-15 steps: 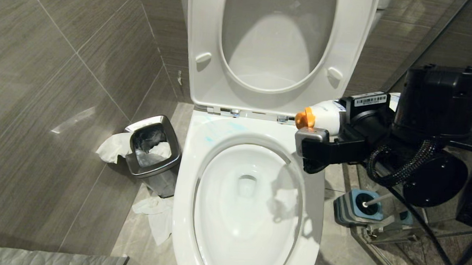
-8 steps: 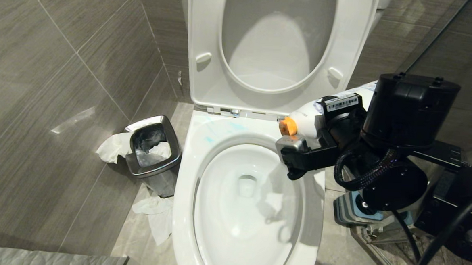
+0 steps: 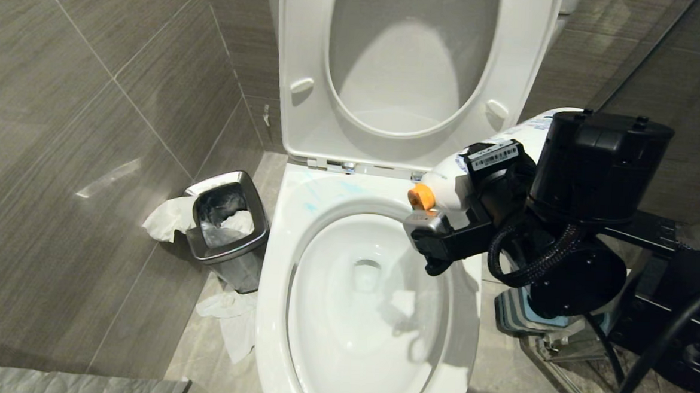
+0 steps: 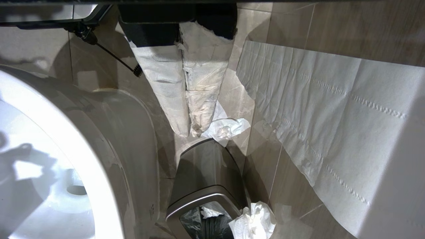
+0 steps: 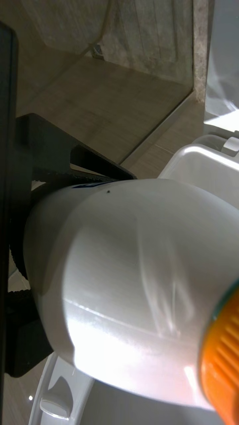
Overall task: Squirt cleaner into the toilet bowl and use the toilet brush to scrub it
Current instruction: Pour in the cleaning agent
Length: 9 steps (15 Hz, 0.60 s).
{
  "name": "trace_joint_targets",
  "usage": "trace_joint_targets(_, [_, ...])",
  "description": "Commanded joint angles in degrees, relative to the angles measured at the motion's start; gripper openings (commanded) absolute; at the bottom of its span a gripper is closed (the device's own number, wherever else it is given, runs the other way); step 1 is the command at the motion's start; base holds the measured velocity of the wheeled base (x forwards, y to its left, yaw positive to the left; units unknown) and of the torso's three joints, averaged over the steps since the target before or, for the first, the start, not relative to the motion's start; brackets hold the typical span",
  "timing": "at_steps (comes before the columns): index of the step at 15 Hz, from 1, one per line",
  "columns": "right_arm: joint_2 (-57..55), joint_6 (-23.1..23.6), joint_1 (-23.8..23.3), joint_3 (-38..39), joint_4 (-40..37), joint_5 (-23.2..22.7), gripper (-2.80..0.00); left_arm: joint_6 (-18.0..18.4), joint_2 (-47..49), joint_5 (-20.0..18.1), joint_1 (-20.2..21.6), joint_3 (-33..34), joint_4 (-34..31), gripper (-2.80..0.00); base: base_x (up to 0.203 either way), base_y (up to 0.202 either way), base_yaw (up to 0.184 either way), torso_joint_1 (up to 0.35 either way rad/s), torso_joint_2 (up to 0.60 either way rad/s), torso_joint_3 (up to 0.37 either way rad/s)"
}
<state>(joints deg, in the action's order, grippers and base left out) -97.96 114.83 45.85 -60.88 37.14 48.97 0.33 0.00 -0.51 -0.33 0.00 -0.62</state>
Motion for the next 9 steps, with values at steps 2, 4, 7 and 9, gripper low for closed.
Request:
trace_joint_targets(2, [0.20,2.51,0.73,-0.12,0.29,0.33,-2.80,0.02,0.08,-0.02,-0.02,0.00,0.01,-2.80,0.000,0.000,0.000,0.000,0.00,0.000])
trace_joint_targets(4, [0.23,4.24,1.07,-0.20,1.11,0.34,-2.80,0.02,0.00,-0.02,-0.02,0.00,0.01,-2.80,0.000,0.000,0.000,0.000,0.00,0.000])
trace_joint_targets(7, [0.16,8.96,1.60,-0.62,2.54,2.67,-2.80,0.02,0.00,-0.02,-0.02,0.00,0.01,-2.80,0.000,0.000,0.000,0.000,0.00,0.000])
trace_joint_targets(9, [-0.22,9.62,1.61,-1.17,3.19,2.94,-2.80,0.02,0.03,-0.02,-0.02,0.00,0.01,-2.80,0.000,0.000,0.000,0.000,0.00,0.000])
